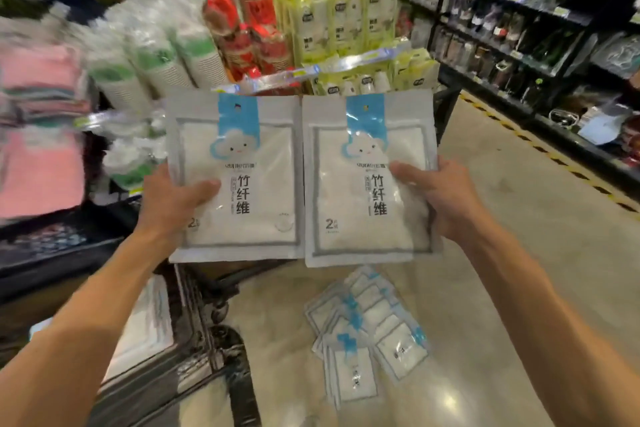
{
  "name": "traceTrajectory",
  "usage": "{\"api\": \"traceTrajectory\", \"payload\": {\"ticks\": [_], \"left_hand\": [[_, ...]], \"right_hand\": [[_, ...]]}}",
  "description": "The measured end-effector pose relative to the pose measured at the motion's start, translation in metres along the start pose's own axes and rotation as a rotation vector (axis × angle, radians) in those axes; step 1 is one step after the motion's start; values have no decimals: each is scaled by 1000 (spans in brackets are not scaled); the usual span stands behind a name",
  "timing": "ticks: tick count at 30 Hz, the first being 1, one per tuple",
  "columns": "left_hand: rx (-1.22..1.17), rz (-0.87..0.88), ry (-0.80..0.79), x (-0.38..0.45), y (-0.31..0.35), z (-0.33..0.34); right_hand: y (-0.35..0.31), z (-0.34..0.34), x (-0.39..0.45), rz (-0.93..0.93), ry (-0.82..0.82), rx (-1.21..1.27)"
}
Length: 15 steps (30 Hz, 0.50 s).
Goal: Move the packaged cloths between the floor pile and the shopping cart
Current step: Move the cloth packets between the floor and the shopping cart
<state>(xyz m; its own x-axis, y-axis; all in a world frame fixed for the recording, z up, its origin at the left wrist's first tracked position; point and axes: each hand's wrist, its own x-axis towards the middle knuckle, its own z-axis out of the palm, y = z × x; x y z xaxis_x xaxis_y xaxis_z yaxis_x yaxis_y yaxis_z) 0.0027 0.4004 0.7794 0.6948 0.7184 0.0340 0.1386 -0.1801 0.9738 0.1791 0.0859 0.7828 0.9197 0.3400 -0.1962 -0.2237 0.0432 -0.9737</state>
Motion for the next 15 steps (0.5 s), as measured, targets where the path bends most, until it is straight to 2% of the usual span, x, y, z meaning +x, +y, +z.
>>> {"api": "traceTrajectory", "payload": {"ticks": [7, 15], "left_hand": [[-60, 46, 287, -86, 61, -105], [-69, -13, 587, -209, 74, -180]], "right_hand": [[-58, 65, -48, -70, -257, -43], [-87, 133, -95, -85, -565, -84]]}}
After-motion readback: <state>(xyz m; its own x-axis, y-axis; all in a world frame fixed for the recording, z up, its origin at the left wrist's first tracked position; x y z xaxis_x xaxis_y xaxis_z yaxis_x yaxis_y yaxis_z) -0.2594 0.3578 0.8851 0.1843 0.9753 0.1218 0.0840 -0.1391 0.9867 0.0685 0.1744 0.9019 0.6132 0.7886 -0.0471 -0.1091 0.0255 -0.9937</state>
